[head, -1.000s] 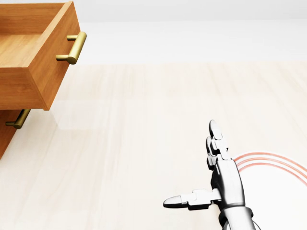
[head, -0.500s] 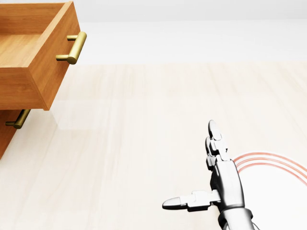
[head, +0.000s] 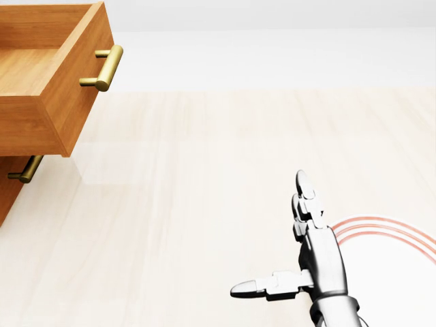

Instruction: Put the bowl on top of the cabinet.

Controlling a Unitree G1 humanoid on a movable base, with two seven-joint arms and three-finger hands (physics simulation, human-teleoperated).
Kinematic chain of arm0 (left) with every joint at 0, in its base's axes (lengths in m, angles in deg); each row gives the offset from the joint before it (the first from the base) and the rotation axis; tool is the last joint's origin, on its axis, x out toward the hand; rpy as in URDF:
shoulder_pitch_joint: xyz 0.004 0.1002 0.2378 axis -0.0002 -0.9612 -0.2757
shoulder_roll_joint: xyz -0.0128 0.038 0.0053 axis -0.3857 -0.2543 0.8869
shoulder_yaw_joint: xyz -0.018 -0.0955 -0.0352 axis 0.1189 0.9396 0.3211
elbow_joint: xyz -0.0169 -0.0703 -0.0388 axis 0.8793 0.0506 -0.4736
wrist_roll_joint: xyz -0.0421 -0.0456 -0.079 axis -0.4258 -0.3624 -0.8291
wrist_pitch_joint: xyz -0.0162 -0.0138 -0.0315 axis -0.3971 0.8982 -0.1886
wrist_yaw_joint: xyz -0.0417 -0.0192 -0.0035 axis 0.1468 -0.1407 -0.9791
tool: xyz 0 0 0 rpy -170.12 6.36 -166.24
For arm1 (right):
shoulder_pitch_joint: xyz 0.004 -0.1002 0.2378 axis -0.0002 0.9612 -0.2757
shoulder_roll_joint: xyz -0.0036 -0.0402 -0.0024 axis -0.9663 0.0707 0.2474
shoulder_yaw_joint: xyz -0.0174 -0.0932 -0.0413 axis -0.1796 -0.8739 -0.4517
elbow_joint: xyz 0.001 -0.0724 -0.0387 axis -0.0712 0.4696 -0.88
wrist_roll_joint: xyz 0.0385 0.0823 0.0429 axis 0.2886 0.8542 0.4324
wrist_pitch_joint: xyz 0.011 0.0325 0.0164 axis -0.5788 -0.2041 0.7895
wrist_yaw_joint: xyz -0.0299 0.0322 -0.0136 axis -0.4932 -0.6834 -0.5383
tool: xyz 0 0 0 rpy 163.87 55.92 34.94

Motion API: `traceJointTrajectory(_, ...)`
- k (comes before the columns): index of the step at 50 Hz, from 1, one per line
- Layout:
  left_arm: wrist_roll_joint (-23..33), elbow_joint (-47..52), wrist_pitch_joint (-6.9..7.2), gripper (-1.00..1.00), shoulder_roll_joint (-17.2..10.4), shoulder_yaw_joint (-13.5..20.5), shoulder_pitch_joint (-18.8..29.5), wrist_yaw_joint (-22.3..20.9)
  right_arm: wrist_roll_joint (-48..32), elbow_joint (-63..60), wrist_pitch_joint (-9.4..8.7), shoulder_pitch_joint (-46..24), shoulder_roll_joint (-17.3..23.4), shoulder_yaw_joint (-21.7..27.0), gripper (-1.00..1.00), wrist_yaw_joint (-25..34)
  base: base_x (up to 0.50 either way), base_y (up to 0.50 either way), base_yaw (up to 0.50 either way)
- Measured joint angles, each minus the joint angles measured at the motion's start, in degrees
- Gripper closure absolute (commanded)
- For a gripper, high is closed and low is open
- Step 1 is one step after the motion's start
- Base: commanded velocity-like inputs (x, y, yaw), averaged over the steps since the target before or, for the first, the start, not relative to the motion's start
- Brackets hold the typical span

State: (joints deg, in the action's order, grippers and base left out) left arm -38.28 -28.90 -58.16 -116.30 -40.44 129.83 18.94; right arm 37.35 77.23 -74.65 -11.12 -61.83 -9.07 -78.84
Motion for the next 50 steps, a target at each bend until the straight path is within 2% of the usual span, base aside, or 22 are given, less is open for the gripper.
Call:
traceJointTrajectory(17, -0.54, -1.22, 0.00, -1.00, -1.24, 0.64, 3.53, -0.01, -0.21, 0.84, 0.34, -0.34, -0.07, -0.15, -1.00, -0.11, 0.00, 0.00, 0.00)
traceJointTrajectory(20, -0.47, -1.19, 0.00, -1.00, -0.35, 0.73, 3.02, 0.00, -0.25, 1.00, 0.41, -0.39, -0.08, -0.20, -1.00, -0.12, 0.00, 0.00, 0.00)
traceJointTrajectory(31, -0.60, -0.65, 0.00, -1.00, -0.16, 1.01, 2.65, 0.00, -0.28, 1.06, 0.42, -0.39, -0.09, -0.28, -1.00, -0.05, 0.00, 0.00, 0.00)
traceJointTrajectory(35, -1.30, 1.14, 0.00, -1.00, -0.01, 1.32, 1.29, 0.00, -0.28, 1.08, 0.40, -0.43, -0.09, -0.27, -1.00, -0.04, 0.00, 0.00, 0.00)
traceJointTrajectory(39, -3.05, 7.44, 0.20, -1.00, 0.71, 2.54, -3.08, 0.00, -0.34, 1.24, 0.44, -0.50, -0.11, -0.32, -1.00, -0.08, 0.00, 0.00, 0.00)
traceJointTrajectory(40, -3.63, 10.18, 0.54, -1.00, 1.15, 2.95, -4.63, 0.00, -0.34, 1.28, 0.45, -0.51, -0.12, -0.32, -1.00, -0.08, 0.00, 0.00, 0.00)
traceJointTrajectory(42, -4.96, 17.04, 2.39, -1.00, 2.18, 4.21, -8.12, -0.15, -0.36, 1.32, 0.50, -0.50, -0.12, -0.34, -1.00, -0.09, 0.00, 0.00, 0.00)
traceJointTrajectory(48, -7.61, 37.26, 9.65, -1.00, 5.17, 8.46, -17.30, -4.19, -0.42, 1.14, 0.54, -0.34, -0.13, -0.43, -1.00, -0.08, 0.00, 0.00, 0.00)
traceJointTrajectory(50, -8.14, 43.55, 10.00, -1.00, 6.16, 9.76, -19.68, -6.12, -0.43, 1.03, 0.54, -0.26, -0.13, -0.47, -1.00, -0.07, 0.00, 0.00, 0.00)
